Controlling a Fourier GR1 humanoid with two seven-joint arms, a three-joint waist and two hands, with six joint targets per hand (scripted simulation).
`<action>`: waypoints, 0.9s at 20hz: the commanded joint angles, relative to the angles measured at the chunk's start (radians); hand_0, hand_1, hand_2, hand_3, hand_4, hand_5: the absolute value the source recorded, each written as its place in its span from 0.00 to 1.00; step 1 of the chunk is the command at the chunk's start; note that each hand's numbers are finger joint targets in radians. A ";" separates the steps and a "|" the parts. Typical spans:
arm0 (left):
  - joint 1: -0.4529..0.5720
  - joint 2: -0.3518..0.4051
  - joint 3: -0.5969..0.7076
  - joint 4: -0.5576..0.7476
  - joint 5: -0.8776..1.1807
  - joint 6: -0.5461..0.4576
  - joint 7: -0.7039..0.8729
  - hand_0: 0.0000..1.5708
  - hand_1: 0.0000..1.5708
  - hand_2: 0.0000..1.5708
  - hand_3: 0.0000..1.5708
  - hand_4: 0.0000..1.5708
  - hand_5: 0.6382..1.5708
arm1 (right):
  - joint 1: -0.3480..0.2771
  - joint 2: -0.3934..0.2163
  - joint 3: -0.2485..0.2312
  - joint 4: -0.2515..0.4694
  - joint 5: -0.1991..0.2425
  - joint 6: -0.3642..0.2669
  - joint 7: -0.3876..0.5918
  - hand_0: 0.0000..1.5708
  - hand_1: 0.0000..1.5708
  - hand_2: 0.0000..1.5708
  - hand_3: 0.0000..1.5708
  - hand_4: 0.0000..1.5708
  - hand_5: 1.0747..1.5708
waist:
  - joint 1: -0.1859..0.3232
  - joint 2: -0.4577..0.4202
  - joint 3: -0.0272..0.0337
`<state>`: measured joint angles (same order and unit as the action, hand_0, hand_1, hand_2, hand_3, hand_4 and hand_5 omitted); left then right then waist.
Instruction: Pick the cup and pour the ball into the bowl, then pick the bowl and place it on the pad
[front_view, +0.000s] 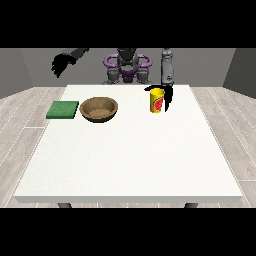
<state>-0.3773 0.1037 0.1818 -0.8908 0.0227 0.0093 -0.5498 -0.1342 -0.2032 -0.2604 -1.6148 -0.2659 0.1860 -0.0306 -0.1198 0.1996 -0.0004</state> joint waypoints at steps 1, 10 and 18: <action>-0.083 0.041 0.061 0.157 0.024 -0.016 -0.092 0.00 0.00 0.00 0.00 0.41 0.96 | -0.056 -0.035 -0.007 -0.048 -0.018 0.002 0.039 0.00 0.00 0.00 0.00 0.43 0.99 | -0.038 0.060 -0.0006; -0.135 0.029 0.051 0.257 -0.101 0.257 -0.170 0.82 0.82 1.00 1.00 0.87 0.88 | -0.094 -0.122 -0.089 -0.027 -0.151 0.094 0.070 0.00 0.00 0.00 0.10 0.41 0.99 | -0.107 0.095 -0.0003; -0.135 -0.025 -0.140 0.205 -0.301 0.413 0.109 0.82 0.82 1.00 1.00 0.90 0.87 | -0.023 -0.185 -0.139 0.154 -0.168 0.132 0.149 0.00 0.00 0.00 0.21 0.41 0.99 | -0.035 -0.192 0.0024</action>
<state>-0.4891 0.1058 0.1292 -0.6769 -0.1777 0.3363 -0.5772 -0.1685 -0.3565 -0.3830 -1.5250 -0.4240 0.3040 0.0766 -0.1693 0.1159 0.0020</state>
